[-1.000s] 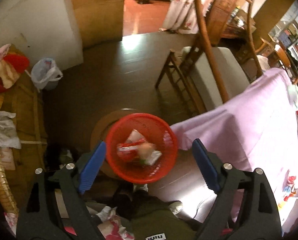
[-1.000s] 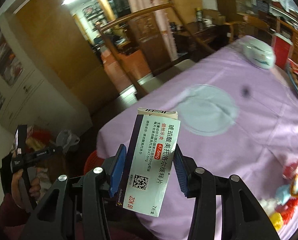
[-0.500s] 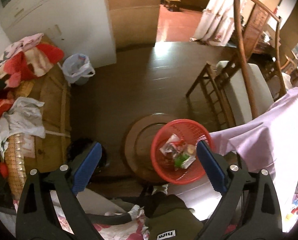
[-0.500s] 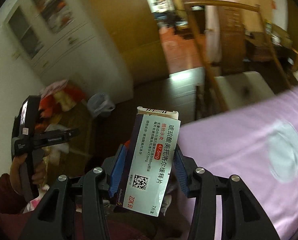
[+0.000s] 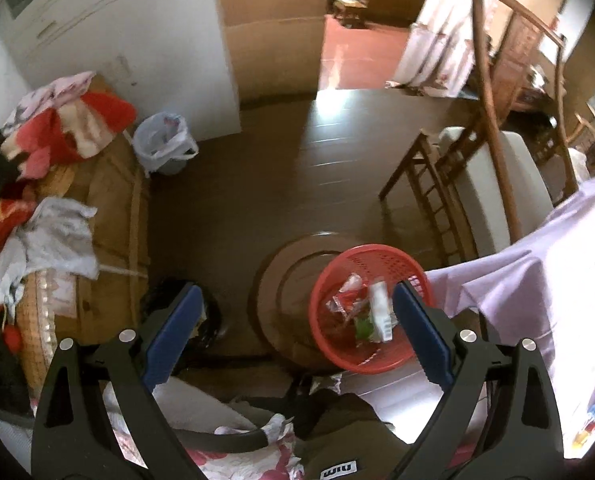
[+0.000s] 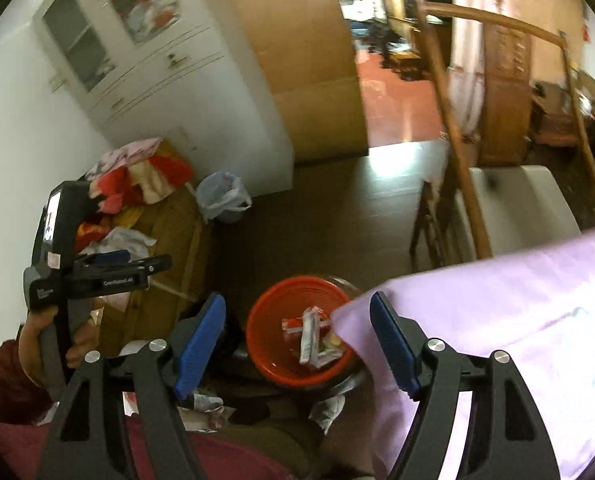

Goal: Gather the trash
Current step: 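Open left tool to drop the cup while right tool drops the box in, then raise both empty tools back over the table toward the snack boxes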

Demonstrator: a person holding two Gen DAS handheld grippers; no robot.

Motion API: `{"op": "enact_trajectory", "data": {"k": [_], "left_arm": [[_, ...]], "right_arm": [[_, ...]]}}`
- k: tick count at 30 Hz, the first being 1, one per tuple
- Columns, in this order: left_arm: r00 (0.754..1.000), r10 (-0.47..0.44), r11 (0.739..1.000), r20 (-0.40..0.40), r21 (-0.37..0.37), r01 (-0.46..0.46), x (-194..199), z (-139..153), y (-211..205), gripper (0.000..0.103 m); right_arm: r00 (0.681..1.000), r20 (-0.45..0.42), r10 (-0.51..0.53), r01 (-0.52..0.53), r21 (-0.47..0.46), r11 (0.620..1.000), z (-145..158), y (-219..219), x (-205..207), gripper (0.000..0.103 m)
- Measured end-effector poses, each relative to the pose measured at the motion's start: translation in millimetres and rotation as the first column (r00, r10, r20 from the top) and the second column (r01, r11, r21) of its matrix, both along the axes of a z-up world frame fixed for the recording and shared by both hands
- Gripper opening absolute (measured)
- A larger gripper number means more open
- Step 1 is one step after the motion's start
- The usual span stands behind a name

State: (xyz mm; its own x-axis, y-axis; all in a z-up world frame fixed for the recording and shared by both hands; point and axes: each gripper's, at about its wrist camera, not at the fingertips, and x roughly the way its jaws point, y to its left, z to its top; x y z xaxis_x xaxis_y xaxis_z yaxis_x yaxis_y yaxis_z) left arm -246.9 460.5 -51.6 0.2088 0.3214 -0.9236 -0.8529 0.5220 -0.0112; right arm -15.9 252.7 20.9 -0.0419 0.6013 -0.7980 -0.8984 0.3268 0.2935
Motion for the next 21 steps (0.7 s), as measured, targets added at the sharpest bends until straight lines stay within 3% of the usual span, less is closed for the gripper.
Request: {"op": "enact_trajectory", "data": {"k": [6, 12, 16, 21], "left_arm": [[0.991, -0.131, 0.991, 0.011, 0.01, 0.131, 52, 3, -18, 0.093], [0.957, -0.288, 0.958, 0.023, 0.018, 0.287, 109, 7, -49, 0.093], [0.92, -0.39, 0.921, 0.03, 0.027, 0.389, 146, 10, -77, 0.093], [0.848, -0.528, 0.849, 0.036, 0.032, 0.527, 191, 12, -123, 0.093]], "right_arm": [[0.987, 0.001, -0.158, 0.158, 0.013, 0.987, -2, -44, 28, 0.077], [0.945, 0.006, -0.326, 0.326, 0.028, 0.945, 0, -105, 51, 0.081], [0.902, 0.006, -0.432, 0.431, 0.039, 0.901, 0, -149, 60, 0.082], [0.823, -0.004, -0.568, 0.568, 0.057, 0.821, -1, -214, 65, 0.083]]}}
